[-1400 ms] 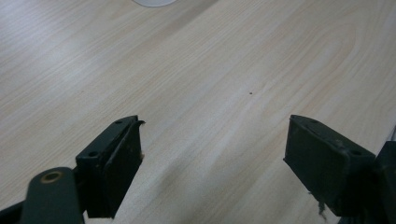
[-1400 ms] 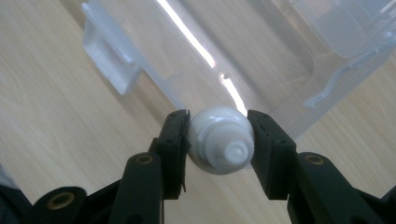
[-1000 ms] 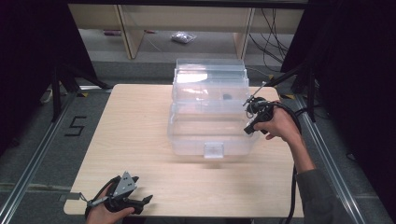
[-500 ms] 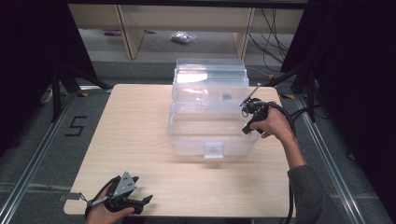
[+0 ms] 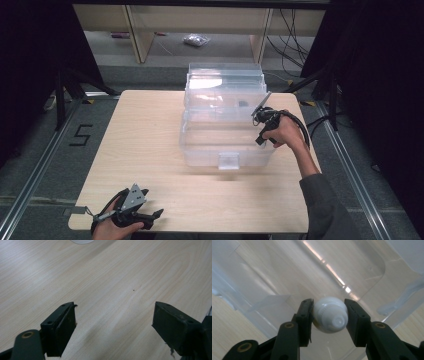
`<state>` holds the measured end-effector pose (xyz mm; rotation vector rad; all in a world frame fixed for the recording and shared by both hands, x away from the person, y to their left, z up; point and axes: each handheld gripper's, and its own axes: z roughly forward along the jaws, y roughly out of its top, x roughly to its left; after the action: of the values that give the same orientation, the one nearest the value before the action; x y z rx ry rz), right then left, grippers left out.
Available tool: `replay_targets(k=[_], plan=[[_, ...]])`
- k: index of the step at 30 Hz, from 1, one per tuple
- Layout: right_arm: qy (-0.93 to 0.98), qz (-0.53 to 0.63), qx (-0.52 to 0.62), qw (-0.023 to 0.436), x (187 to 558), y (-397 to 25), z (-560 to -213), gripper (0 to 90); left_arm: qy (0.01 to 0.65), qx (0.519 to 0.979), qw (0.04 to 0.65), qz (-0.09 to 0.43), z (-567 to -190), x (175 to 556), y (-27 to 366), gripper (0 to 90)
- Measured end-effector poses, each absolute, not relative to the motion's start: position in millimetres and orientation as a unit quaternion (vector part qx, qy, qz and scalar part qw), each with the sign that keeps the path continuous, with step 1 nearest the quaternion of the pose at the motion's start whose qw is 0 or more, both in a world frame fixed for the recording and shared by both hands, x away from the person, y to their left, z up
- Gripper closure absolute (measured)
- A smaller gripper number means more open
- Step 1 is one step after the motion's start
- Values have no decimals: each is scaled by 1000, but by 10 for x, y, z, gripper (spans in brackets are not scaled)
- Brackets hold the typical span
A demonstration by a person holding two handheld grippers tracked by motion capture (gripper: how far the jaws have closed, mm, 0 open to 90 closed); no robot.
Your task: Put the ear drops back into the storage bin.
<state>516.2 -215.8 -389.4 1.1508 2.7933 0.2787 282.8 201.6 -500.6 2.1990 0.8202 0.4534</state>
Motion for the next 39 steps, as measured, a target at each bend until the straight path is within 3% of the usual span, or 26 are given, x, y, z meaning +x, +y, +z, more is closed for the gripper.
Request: replay_targets(k=[39], plan=[[907, 49, 419, 23, 5288, -2104, -4261, 601, 323, 853, 366, 184, -5019, 2831, 2006, 183]])
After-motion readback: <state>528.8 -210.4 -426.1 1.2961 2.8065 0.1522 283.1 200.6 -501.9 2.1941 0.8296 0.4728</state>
